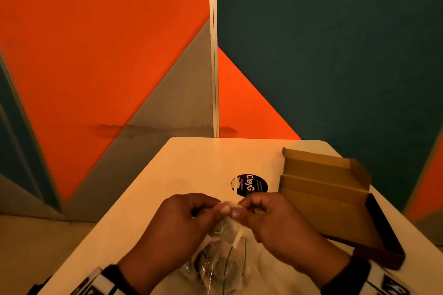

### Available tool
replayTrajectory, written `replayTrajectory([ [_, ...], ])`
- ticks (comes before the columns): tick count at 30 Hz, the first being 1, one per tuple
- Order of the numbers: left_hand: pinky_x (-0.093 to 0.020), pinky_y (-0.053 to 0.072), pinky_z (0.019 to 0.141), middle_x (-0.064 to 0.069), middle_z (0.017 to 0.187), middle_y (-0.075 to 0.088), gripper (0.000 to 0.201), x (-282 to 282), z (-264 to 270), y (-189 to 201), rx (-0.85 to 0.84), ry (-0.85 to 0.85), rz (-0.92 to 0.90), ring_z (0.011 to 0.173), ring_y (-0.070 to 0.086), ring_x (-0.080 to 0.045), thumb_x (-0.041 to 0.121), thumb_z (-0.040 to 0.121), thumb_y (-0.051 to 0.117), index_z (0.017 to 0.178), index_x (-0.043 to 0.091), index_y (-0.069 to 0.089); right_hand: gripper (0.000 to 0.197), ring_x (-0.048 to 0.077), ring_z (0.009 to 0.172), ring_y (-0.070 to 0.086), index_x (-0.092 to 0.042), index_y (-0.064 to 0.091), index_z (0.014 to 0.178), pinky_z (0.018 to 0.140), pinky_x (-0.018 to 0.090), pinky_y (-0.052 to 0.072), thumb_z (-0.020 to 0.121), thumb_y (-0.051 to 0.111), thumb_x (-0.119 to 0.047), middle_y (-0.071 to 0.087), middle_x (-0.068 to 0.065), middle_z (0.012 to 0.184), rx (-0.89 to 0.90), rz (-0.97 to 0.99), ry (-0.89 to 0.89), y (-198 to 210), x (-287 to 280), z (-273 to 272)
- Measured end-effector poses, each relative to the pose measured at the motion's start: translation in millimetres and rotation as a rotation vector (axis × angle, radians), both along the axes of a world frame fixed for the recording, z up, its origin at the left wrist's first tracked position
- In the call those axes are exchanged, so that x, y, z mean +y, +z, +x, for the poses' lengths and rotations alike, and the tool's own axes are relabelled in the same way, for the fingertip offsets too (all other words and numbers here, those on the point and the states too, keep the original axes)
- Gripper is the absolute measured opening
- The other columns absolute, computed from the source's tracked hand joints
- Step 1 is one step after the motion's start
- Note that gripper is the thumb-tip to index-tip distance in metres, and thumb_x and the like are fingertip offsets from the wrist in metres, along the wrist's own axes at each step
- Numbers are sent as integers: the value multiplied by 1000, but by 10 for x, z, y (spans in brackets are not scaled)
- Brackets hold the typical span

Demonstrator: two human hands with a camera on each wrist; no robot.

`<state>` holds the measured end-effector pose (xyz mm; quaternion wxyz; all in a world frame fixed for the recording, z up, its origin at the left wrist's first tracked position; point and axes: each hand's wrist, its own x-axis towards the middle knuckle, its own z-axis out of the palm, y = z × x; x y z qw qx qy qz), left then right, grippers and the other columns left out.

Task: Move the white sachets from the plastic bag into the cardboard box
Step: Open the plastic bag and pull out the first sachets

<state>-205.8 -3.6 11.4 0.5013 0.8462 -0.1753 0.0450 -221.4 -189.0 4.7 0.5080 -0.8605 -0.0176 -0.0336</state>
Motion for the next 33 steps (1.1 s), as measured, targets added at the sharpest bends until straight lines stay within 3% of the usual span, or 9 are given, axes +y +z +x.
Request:
replayTrajectory([
  [4, -6, 43, 55, 14, 69, 74, 17, -17, 14, -28, 15, 2, 15, 61, 66, 3, 29, 90, 69, 78, 24, 80, 16, -10, 46, 49, -24, 76, 89, 55, 13, 38, 87, 69, -39, 57, -25, 49, 4, 5, 36, 22, -11, -50],
  [8, -9, 43, 53, 7, 70, 75, 20, 43, 51, -17, 32, 15, 28, 57, 62, 2, 30, 90, 69, 75, 23, 80, 9, -6, 50, 53, -28, 77, 86, 59, 18, 43, 88, 71, -34, 71, -19, 75, 6, 3, 46, 22, -106, -58],
  [11, -8, 46, 60, 13, 75, 77, 18, 93, 36, 19, 54, -1, 13, 64, 67, 4, 30, 91, 68, 80, 23, 82, 9, -12, 57, 57, -27, 76, 85, 61, 17, 43, 89, 70, -33, 74, -14, 83, 30, -49, 50, 18, -216, -54],
  [15, -8, 48, 63, 19, 81, 77, 16, 171, 49, 58, 26, 0, 85, 74, 70, 2, 31, 92, 67, 86, 29, 81, 9, -7, 81, 63, -32, 75, 85, 76, 18, 52, 88, 69, -37, 72, -18, 86, 27, -276, 92, -6, -317, -62],
  [18, -14, 53, 64, 23, 79, 75, 16, 256, 87, 99, -10, -2, 214, 72, 70, 1, 36, 92, 65, 85, 34, 80, 9, -2, 85, 63, -34, 74, 89, 82, 19, 53, 90, 66, -40, 70, -20, 88, 23, -420, 88, -10, -418, -67],
  [24, -9, 47, 65, 37, 84, 69, 15, 410, 160, 138, -95, 28, 373, 81, 63, 13, 41, 91, 65, 82, 43, 76, 11, 0, 75, 59, -37, 70, 90, 64, 10, 44, 95, 61, -35, 66, -20, 87, 34, -502, -58, 118, -682, -62],
  [27, -9, 46, 66, 31, 83, 72, 13, 375, 178, 106, -101, 34, 390, 80, 63, 13, 41, 92, 65, 85, 41, 77, 20, 9, 82, 67, -41, 63, 83, 78, 29, 56, 94, 62, -25, 70, -13, 94, -62, -398, -90, 133, -624, -45],
  [28, -10, 47, 67, 30, 83, 72, 13, 343, 170, 99, -105, 27, 390, 79, 64, 13, 41, 92, 65, 86, 40, 77, 16, 9, 83, 68, -43, 63, 89, 82, 32, 57, 93, 63, -27, 69, -17, 98, -93, -385, -69, 124, -547, -49],
  [33, -18, 54, 73, 24, 86, 74, 15, 130, 75, 118, -125, -53, 456, 80, 64, 9, 41, 92, 63, 93, 38, 78, 27, -6, 85, 57, -51, 59, 117, 74, 12, 44, 90, 63, -47, 60, -34, 111, -129, -393, 176, 87, -96, -60],
])
